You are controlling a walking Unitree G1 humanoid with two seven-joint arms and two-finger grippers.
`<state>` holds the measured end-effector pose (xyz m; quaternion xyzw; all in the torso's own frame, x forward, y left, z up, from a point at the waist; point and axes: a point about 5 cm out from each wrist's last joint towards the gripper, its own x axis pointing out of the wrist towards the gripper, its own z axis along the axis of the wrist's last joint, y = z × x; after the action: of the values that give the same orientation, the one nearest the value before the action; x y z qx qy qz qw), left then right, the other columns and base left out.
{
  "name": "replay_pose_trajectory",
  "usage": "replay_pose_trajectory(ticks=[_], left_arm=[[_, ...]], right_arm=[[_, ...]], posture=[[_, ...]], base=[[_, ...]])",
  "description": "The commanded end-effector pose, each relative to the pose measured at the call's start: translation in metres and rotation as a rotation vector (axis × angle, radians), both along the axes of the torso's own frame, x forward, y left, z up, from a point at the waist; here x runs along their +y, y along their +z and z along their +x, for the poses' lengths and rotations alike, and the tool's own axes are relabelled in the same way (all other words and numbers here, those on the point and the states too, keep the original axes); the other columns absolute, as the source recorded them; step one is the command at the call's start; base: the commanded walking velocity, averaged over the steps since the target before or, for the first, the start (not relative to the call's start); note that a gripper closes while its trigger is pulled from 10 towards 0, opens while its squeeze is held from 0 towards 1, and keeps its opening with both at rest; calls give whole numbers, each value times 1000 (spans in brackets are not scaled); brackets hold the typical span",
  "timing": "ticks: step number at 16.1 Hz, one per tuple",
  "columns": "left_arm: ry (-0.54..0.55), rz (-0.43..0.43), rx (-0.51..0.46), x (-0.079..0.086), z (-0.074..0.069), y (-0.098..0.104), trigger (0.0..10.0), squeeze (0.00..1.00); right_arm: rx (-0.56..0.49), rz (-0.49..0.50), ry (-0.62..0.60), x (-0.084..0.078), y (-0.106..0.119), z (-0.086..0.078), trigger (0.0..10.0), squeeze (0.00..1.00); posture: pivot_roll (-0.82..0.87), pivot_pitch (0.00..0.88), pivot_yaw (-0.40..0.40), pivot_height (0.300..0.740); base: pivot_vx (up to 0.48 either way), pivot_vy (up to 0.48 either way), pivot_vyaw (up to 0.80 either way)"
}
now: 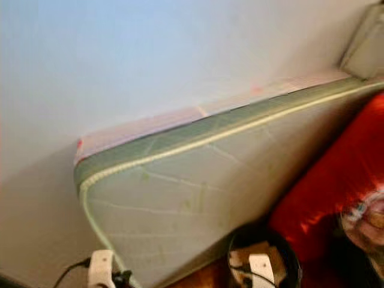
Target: Clean up the room
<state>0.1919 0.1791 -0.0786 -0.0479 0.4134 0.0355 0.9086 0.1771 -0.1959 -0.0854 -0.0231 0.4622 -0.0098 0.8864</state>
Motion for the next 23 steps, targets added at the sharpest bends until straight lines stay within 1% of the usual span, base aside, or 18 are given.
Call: replay_pose_trajectory(ticks=[1,2,4,7,11,21,23], left_arm=[[-82,70,36,23,27,16,10000,0],[-80,69,34,23,28,16,10000,0],[-77,70,36,23,28,16,10000,0],[-90,87,36,23,29,17,10000,0],[-85,85,37,23,29,17,10000,0],[-71,81,32,23,30,17,10000,0],[-69,81,32,23,30,17,10000,0]], right_arm=[[-30,165,-174,-13,10,16,10000,0],[-33,162,-171,-14,10,17,10000,0],[-54,165,-181,-14,11,18,10000,0],[-54,167,-194,-14,11,19,10000,0],[-49,162,-196,-15,11,19,10000,0],[-40,151,-167,-16,12,19,10000,0],[-59,152,-177,-16,13,21,10000,0]], posture=[[-97,0,42,740],[-96,0,41,740],[-86,0,35,740],[-90,0,34,740],[-93,0,32,740],[-95,6,27,740],[-94,8,29,740]], base=[[0,0,-763],[0,0,-763],[0,0,0],[0,0,0],[0,-393,0],[0,-400,-751],[0,-398,0]])
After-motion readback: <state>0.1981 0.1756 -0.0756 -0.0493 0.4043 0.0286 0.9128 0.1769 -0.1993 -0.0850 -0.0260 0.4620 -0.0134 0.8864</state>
